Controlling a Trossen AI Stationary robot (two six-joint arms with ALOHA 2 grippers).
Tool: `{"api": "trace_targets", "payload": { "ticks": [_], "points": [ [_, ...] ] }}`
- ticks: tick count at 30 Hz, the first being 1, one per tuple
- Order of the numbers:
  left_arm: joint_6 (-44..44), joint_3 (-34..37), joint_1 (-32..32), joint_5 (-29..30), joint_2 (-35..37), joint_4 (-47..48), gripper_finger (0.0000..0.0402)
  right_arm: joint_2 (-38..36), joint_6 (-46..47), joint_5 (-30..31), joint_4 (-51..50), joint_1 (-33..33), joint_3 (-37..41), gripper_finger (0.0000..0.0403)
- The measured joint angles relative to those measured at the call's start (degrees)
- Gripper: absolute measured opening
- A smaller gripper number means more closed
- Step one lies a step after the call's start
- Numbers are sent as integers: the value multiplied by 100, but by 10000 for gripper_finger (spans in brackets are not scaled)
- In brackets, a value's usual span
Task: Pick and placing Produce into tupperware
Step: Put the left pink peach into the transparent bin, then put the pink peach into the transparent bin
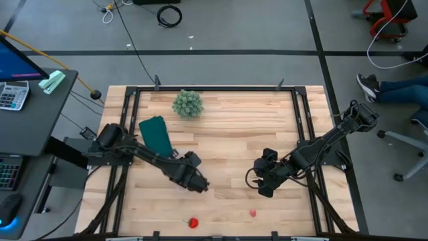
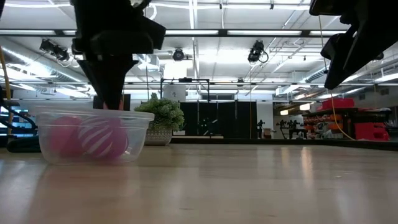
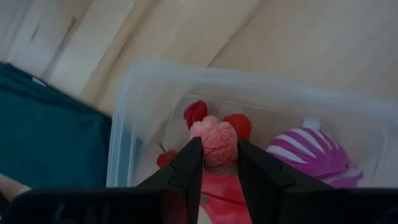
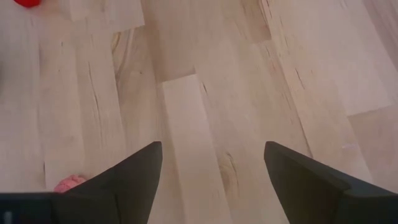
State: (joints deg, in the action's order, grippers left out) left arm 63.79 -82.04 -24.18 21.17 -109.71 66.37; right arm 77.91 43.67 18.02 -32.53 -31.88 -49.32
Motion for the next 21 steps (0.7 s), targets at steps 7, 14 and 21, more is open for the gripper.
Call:
{"api": "trace_targets", "payload": {
  "ticks": [7,14,21],
  "points": [
    [-302,0,186,-89,0,-351,104,-2,6,0,0,0,0,292],
    [-433,-2,184,-90,0,-357,144,61,-14,-7,-10,-16,0,292],
    [-537,0,184,-89,0,-360,194,164,41,-54,59,-298,0,292]
  ]
}}
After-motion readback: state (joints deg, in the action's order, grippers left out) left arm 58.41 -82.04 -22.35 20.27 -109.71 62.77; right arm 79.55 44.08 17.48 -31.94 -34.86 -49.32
